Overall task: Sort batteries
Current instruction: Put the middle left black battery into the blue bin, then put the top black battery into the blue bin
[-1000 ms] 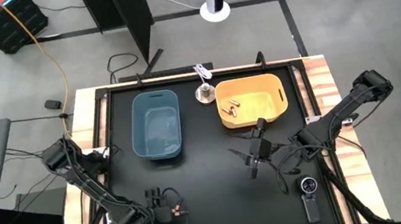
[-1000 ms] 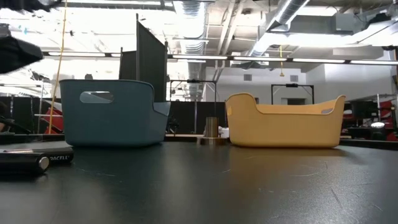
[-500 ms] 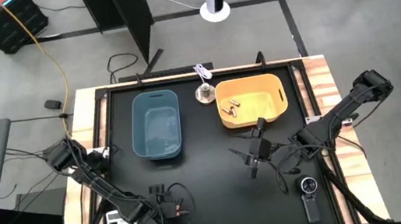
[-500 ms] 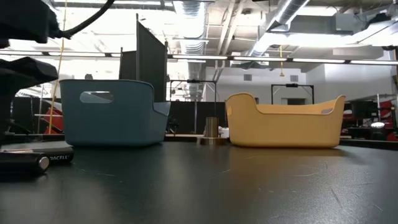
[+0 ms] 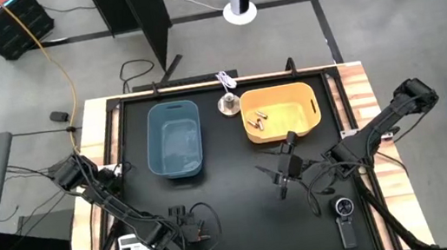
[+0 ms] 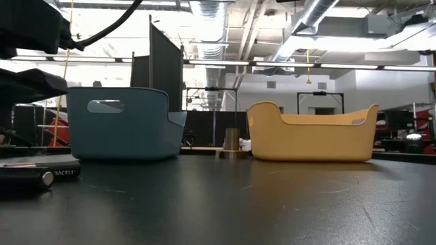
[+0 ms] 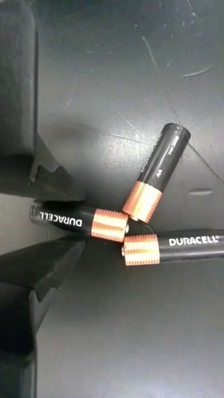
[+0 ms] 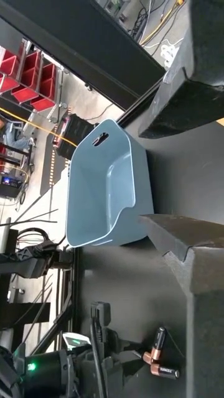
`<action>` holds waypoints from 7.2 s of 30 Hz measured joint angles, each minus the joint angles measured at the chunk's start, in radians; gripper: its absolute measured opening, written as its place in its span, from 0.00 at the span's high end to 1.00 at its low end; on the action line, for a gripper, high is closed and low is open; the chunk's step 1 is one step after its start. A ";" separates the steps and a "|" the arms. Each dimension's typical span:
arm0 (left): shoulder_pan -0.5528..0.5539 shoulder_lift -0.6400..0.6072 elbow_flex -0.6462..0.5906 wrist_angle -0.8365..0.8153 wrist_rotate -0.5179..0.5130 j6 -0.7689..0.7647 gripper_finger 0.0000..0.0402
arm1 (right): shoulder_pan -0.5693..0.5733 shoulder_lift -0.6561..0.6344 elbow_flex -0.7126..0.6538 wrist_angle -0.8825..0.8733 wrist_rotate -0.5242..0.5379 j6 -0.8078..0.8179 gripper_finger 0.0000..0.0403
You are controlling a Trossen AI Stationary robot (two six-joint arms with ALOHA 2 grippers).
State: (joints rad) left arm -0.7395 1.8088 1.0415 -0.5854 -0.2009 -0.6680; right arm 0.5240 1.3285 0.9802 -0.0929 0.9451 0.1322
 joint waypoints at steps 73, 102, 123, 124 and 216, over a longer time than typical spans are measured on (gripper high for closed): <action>0.494 -0.649 -0.004 -0.287 -0.110 0.183 0.50 | 0.000 0.000 0.000 -0.015 -0.001 -0.001 0.44; 0.151 -0.207 -0.003 -0.029 -0.032 -0.372 0.59 | 0.000 0.000 0.000 -0.038 -0.004 0.000 0.44; 0.154 -0.160 -0.003 0.039 -0.022 -0.550 0.52 | 0.000 0.000 0.000 -0.059 -0.005 0.000 0.44; 0.154 -0.154 -0.003 0.039 -0.019 -0.552 0.51 | 0.000 0.000 0.000 -0.058 -0.006 0.000 0.44; 0.379 -0.290 0.300 -0.654 -0.361 -0.112 0.90 | 0.000 0.000 0.000 -0.056 -0.005 0.000 0.44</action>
State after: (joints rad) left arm -0.3608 1.5188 1.3411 -1.2394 -0.5622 -0.7796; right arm 0.5240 1.3289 0.9798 -0.1490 0.9401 0.1326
